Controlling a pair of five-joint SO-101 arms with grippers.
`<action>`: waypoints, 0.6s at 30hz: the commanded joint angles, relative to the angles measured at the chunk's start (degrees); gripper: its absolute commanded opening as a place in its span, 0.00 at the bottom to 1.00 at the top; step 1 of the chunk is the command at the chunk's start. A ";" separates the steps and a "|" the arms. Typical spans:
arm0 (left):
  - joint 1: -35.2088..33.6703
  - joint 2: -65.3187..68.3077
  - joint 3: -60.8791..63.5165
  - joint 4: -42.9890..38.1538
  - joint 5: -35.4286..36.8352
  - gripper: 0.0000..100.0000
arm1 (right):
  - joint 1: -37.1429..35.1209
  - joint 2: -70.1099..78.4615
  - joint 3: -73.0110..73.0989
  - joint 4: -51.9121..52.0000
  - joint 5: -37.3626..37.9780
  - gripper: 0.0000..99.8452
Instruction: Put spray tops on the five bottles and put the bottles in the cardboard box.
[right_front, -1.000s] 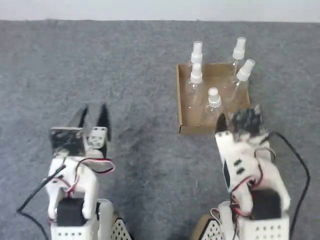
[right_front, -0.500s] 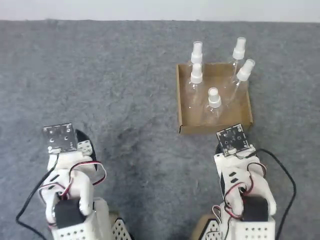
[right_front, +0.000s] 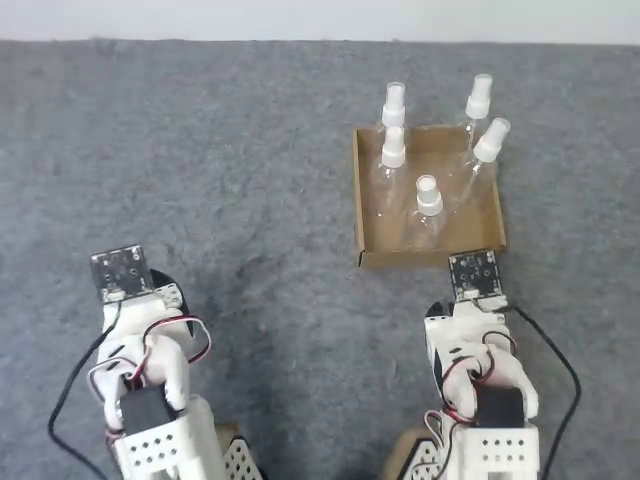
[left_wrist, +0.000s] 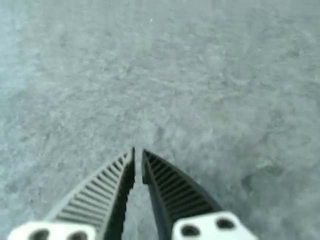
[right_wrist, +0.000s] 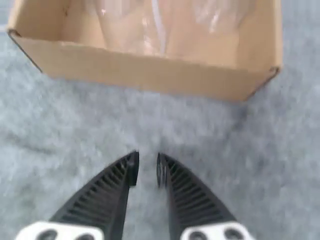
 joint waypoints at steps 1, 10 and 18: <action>-0.26 -0.88 -0.40 -1.67 -0.09 0.02 | 0.66 -1.01 1.23 0.04 -1.23 0.02; -0.18 -0.79 -0.40 16.09 0.09 0.02 | 0.75 -1.01 1.23 5.85 -0.97 0.02; -0.18 -0.97 -0.40 16.70 0.09 0.02 | 0.75 -1.01 1.23 6.20 -0.88 0.02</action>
